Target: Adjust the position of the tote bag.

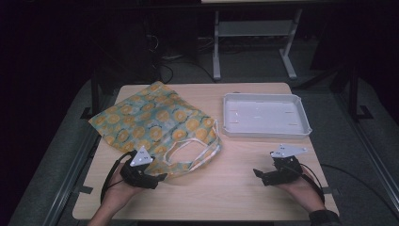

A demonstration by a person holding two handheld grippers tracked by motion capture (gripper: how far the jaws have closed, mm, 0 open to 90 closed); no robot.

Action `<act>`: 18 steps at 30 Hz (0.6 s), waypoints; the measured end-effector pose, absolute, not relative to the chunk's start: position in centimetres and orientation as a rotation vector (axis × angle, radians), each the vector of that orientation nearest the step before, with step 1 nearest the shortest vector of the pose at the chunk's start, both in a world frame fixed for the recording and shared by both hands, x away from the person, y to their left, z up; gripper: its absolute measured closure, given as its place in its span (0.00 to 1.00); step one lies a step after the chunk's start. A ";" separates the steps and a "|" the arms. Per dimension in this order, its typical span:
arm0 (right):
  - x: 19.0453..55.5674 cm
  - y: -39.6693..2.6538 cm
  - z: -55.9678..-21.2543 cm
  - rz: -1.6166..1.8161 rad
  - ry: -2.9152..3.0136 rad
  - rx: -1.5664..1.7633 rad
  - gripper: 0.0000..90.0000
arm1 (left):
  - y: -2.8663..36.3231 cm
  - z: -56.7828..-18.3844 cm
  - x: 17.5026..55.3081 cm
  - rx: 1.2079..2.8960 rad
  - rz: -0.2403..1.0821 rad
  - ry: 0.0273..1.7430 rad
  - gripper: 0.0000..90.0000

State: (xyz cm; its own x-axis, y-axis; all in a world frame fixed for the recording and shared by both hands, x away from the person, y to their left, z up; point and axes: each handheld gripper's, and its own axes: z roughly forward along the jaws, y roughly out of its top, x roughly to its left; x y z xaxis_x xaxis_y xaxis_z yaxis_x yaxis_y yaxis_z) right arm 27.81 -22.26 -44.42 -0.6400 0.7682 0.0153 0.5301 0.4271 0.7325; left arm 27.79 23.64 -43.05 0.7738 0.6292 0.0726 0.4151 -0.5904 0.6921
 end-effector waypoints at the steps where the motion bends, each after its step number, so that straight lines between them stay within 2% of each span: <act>1: 27.8 -22.3 -44.4 1.040 2.364 1.117 0.09 | 23.6 -43.2 27.9 2.297 0.411 0.778 0.26; 13: 28.2 -21.9 -44.6 1.028 2.388 1.097 0.09 | 22.7 -45.0 28.4 2.348 0.307 0.754 0.27; 18: 28.2 -21.9 -44.7 1.026 2.386 1.094 0.09 | 22.1 -45.3 28.5 2.384 0.309 0.745 0.27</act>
